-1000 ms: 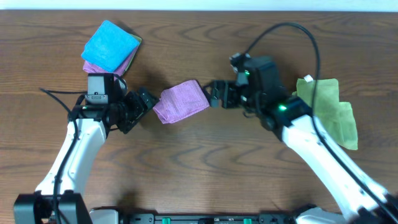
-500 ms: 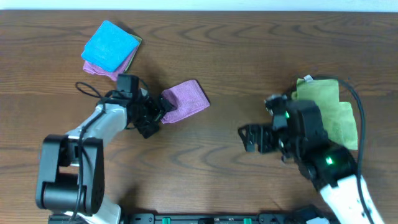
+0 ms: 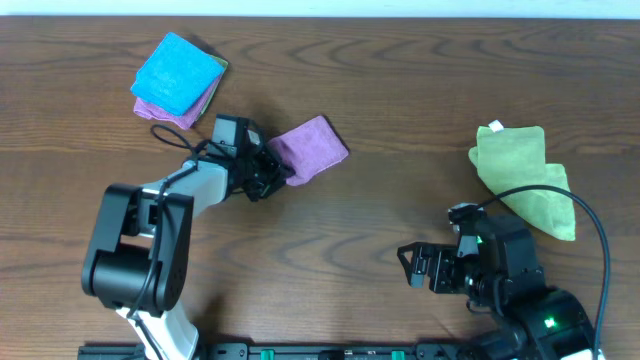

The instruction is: Fold the cloth

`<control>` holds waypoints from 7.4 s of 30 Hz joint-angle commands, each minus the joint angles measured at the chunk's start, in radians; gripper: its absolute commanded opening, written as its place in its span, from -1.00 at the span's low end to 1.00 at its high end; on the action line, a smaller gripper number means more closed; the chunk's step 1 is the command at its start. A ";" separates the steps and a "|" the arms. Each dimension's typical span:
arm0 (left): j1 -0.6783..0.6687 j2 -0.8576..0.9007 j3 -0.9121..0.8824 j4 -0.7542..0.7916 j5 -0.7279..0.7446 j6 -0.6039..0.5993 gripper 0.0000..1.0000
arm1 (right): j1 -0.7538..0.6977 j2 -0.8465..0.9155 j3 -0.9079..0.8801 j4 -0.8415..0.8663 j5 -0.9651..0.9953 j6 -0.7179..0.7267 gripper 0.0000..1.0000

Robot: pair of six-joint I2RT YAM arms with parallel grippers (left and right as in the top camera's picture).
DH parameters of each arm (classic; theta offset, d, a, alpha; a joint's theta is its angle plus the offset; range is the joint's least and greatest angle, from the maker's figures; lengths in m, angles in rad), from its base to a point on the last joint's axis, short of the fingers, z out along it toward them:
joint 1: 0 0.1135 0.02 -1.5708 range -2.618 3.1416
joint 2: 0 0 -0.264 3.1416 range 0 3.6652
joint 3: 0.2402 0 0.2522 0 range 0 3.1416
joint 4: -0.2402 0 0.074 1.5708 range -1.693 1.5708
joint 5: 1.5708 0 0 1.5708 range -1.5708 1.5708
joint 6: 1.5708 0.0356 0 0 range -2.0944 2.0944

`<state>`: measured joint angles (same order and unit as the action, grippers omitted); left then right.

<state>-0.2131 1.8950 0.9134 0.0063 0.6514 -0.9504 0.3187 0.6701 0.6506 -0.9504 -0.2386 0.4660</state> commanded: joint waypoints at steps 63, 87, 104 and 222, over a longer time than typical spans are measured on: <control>0.384 0.144 0.727 -0.214 -0.269 0.469 -0.76 | -0.007 -0.004 -0.008 -0.008 -0.005 0.020 0.99; 0.398 0.133 0.727 -0.521 -0.266 0.484 -0.05 | -0.007 -0.004 -0.008 -0.008 -0.005 0.020 0.98; 0.534 -0.056 0.727 -0.528 -0.270 0.502 0.26 | -0.007 -0.004 -0.008 -0.007 -0.005 0.020 0.98; 0.365 -1.592 -0.404 -0.779 -0.477 0.861 0.91 | -0.007 -0.004 -0.008 -0.008 -0.005 0.019 0.98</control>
<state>0.1665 0.3489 0.5594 -0.7830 0.1825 -0.1562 0.3187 0.6689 0.6437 -0.9573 -0.2386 0.4713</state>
